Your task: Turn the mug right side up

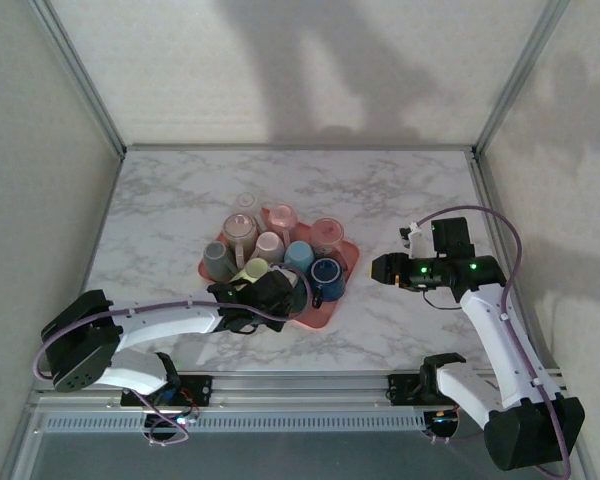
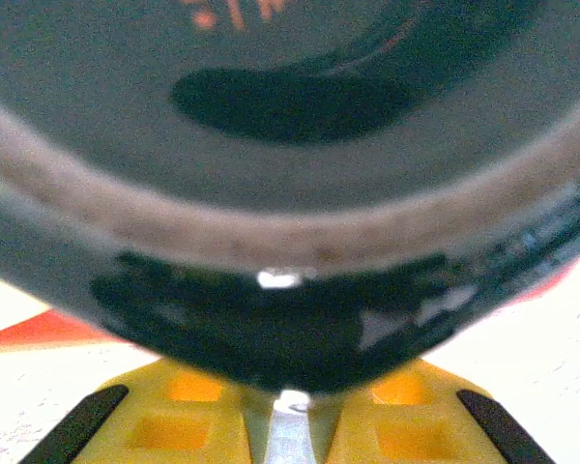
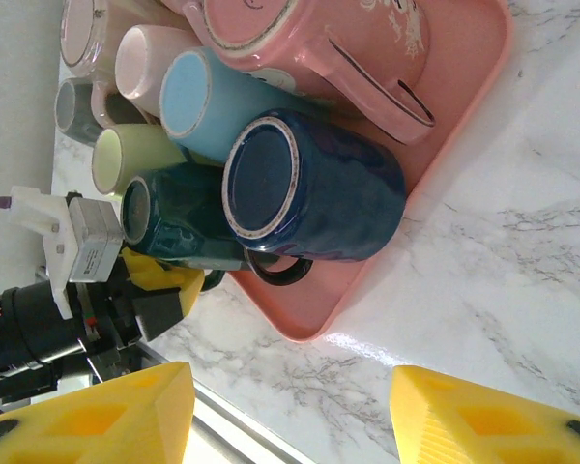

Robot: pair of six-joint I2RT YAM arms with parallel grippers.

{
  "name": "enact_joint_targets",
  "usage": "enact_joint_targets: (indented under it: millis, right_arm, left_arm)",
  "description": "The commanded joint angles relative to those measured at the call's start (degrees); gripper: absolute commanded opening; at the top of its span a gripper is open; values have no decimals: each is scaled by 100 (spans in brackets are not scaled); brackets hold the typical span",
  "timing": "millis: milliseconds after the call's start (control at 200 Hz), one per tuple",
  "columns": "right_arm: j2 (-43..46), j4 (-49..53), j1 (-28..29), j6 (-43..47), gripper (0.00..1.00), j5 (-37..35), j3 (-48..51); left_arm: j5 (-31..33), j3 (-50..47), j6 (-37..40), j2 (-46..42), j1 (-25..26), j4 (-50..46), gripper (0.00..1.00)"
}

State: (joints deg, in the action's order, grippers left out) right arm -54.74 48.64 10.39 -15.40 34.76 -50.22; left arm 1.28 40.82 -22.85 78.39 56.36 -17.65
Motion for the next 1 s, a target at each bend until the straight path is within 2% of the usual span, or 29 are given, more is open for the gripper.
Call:
enact_joint_targets:
  millis: [0,160,361,556,746,831,991]
  right_arm:
    - [-34,-100,41,-59,56,92,88]
    - [-111,-163,41,-71,56,95,77]
    - [-160,-162,41,-76,56,116,-11]
    - [-161,-207,35,-67,55,435,-102]
    - [-76,-382,41,-119,55,1013,-155]
    - [-72,-604,40,-199,54,1417,-135]
    - [-52,-1312,40,-526,51,2089,-26]
  left_arm:
    - [206,275,63,-185,-49,-313,7]
    - [124,438,306,-537,-48,-549,0]
    - [-299,726,566,-1182,-55,-682,0]
    - [-877,1122,702,-1725,-189,-688,0]
    - [-1230,1297,664,-2268,-674,-201,0]
    - [-1420,1472,544,-2304,-1022,-9,0]
    - [-1384,1815,285,-2146,-1430,406,0]
